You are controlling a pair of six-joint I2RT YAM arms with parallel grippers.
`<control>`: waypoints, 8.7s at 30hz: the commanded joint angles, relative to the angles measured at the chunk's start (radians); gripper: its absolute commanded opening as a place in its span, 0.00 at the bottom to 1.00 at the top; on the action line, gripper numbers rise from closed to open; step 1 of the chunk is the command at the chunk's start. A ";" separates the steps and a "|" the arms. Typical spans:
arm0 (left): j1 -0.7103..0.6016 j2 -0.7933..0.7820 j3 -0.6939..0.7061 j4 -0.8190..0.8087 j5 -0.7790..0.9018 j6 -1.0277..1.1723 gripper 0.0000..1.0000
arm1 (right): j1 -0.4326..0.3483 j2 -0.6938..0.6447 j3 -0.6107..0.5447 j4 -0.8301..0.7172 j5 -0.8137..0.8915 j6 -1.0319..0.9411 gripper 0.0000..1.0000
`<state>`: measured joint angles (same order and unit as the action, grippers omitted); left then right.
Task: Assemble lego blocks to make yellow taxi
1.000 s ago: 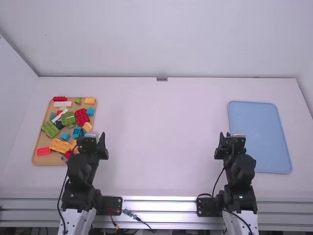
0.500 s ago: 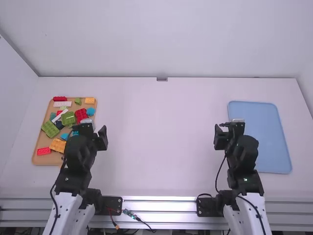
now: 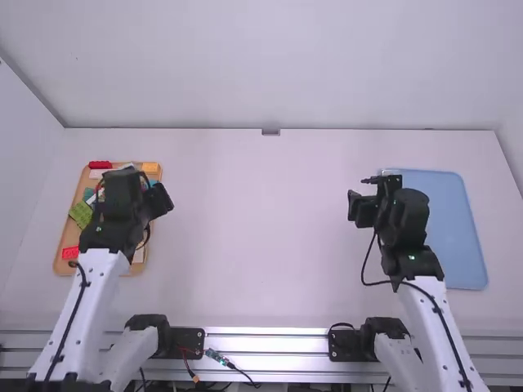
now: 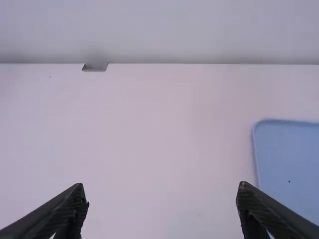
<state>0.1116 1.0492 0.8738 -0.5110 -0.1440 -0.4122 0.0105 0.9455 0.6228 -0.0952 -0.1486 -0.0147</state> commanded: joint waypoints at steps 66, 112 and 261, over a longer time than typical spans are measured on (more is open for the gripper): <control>0.536 0.707 0.021 0.132 -0.067 -0.208 0.90 | 0.011 0.231 0.190 0.005 -0.065 -0.008 0.99; -0.252 0.374 0.216 -0.014 0.238 0.525 0.02 | 0.010 0.231 0.190 0.001 -0.085 -0.008 0.99; 0.158 1.329 1.265 -0.371 0.153 -0.175 0.99 | -0.009 0.083 0.190 -0.112 -0.091 -0.011 0.99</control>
<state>0.2646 2.3714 2.1532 -0.8669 0.0322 -0.5190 -0.0002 1.0374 0.7826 -0.2054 -0.2367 -0.0280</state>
